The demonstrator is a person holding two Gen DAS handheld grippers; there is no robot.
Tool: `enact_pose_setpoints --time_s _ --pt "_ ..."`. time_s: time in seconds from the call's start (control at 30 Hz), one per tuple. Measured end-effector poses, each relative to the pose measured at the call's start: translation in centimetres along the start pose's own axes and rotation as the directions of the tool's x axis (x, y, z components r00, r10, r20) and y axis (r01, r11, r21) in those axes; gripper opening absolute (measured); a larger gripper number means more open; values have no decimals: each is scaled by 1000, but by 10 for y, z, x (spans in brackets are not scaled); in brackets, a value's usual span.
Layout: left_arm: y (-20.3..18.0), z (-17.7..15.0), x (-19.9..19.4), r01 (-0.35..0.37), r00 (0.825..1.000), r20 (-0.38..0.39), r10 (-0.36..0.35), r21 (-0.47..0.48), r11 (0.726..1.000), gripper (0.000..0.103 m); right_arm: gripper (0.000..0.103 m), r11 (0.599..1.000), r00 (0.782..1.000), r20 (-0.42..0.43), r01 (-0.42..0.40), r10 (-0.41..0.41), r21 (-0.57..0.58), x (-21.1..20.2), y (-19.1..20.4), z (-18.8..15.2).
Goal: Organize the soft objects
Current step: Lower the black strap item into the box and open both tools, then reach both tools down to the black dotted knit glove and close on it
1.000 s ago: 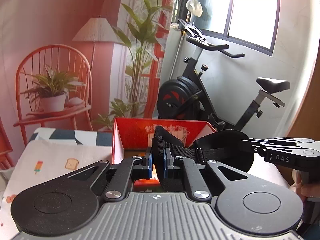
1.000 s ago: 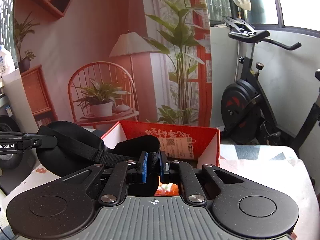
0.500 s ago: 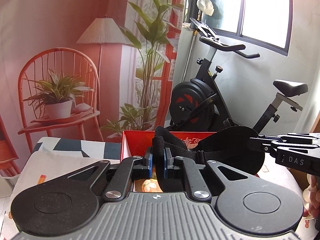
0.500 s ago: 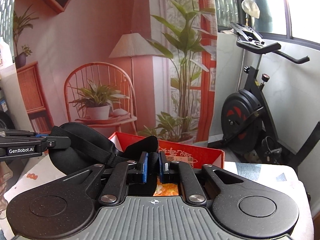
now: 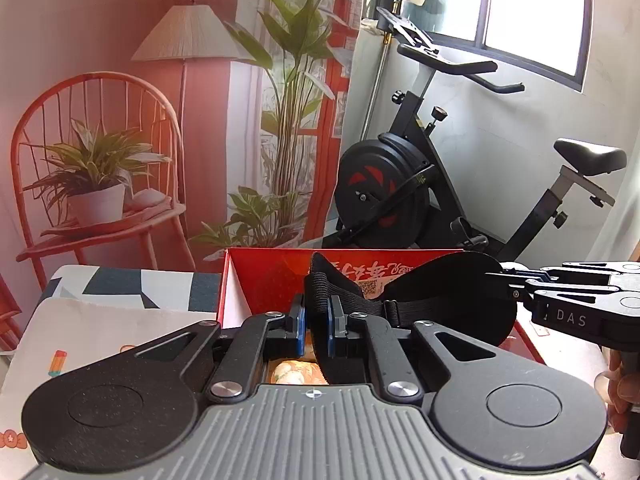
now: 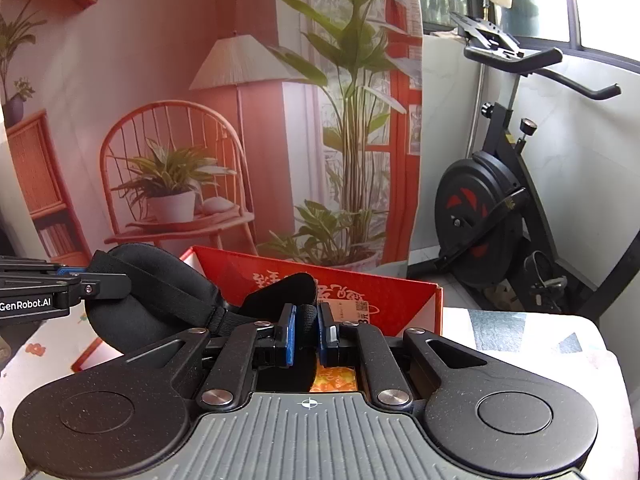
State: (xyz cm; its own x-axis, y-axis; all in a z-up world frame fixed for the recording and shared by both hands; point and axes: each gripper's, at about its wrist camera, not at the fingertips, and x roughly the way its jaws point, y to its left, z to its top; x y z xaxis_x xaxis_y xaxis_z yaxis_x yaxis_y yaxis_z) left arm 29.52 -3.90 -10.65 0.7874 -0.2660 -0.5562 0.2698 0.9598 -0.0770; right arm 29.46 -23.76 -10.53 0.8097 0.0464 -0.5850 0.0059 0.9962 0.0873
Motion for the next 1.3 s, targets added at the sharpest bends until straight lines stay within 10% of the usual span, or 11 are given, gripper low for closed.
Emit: enact_pose_setpoints --time_s 0.8,0.97,1.3 --pt "8 -4 77 12 980 -198 0 60 998 15 16 993 959 -260 107 -116 -49 96 -1 -9" --pt "7 -4 69 16 984 -180 -1 78 997 48 29 992 962 -242 123 -127 -31 90 -9 -12" --pt "2 -2 23 15 993 -115 -7 75 997 75 63 996 986 -142 89 -88 6 40 -12 -16"
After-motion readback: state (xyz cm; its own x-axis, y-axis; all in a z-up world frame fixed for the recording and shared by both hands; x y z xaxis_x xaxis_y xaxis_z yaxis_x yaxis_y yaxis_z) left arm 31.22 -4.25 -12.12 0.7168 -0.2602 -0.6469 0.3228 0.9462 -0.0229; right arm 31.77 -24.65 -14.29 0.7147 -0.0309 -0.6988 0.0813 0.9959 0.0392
